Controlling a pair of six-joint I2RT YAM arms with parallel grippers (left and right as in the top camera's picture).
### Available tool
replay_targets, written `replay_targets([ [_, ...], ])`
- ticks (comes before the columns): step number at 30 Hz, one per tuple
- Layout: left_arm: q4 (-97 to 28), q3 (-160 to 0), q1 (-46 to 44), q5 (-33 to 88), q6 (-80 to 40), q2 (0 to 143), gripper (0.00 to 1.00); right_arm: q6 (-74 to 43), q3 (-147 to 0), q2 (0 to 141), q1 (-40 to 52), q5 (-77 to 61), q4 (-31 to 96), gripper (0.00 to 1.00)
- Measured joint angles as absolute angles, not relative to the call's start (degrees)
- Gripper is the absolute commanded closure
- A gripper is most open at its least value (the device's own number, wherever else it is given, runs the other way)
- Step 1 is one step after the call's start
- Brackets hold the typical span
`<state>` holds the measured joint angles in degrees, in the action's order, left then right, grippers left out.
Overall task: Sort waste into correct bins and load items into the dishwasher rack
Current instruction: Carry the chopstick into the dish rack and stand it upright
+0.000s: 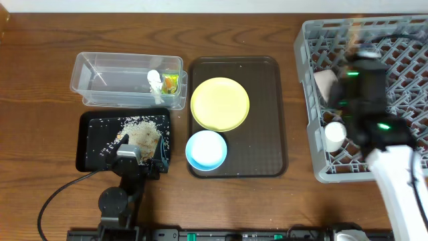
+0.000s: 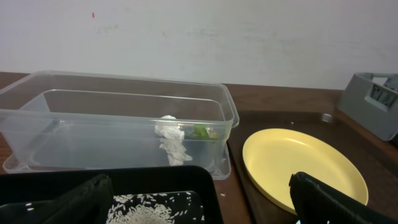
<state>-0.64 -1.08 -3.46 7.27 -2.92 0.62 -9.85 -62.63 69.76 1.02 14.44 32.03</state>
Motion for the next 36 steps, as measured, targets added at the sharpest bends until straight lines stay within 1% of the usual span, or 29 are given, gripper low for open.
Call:
replay_targets([
  [2,-0.6,-1.1,-3.5,7.3,-2.9,0.6,0.07,-6.7,-62.7,69.4,-3.9,15.2,30.4,0.99],
  [5,-0.6,-1.1,-3.5,7.2,-2.9,0.6,0.07,-2.2,-62.7,70.8,-7.4,14.7,29.8,0.99],
  [9,-0.6,-1.1,-3.5,7.3,-2.9,0.6,0.07,3.2,-62.7,75.6,-8.8,13.5,29.7,0.99],
  [13,-0.6,-1.1,-3.5,7.3,-2.9,0.6,0.07,5.7,-62.7,81.9,-8.8,14.1,29.8,0.99],
  [14,-0.6,-1.1,-3.5,7.3,-2.9,0.6,0.07,6.0,-62.7,83.2,-8.8,14.4,29.6,0.9],
  [15,-0.6,-1.1,-3.5,7.3,-2.9,0.6,0.07,6.1,-62.7,84.4,-8.8,14.9,29.4,0.75],
  [16,-0.6,-1.1,-3.5,7.3,-2.9,0.6,0.07,6.3,-62.7,85.6,-8.8,15.5,29.3,0.65],
  [18,-0.6,-1.1,-3.5,7.3,-2.9,0.6,0.07,6.9,-62.6,86.7,-8.8,16.5,29.6,0.6],
  [20,-0.6,-1.1,-3.5,7.3,-2.9,0.6,0.07,6.3,-62.6,86.6,-8.6,17.0,30.3,0.57],
  [21,-0.7,-1.1,-3.5,7.3,-2.9,0.6,0.07,5.1,-62.6,86.1,-8.4,17.1,31.3,0.6],
  [22,-0.6,-1.1,-3.5,7.3,-2.9,0.6,0.07,3.8,-62.6,85.3,-8.2,16.9,32.8,0.67],
  [23,-0.7,-1.1,-3.5,7.3,-2.9,0.6,0.07,2.6,-62.6,84.4,-8.0,16.3,34.4,0.71],
  [25,-0.6,-1.1,-3.5,7.3,-2.9,0.6,0.07,-1.2,-62.6,81.7,-7.8,13.9,38.9,0.87],
  [26,-0.6,-1.1,-3.5,7.3,-2.9,0.6,0.07,-3.3,-62.6,80.0,-7.8,12.6,41.2,0.91],
  [30,-0.6,-1.1,-3.5,7.3,-2.9,0.6,0.07,-10.9,-62.7,75.5,-7.7,8.1,49.5,0.95],
  [33,-0.6,-1.1,-3.5,7.2,-2.9,0.6,0.07,-13.5,-62.7,75.8,-7.7,6.8,54.3,0.94],
  [36,-0.6,-1.1,-3.5,7.3,-2.9,0.6,0.07,-14.9,-62.7,76.5,-7.7,6.5,55.7,0.96],
])
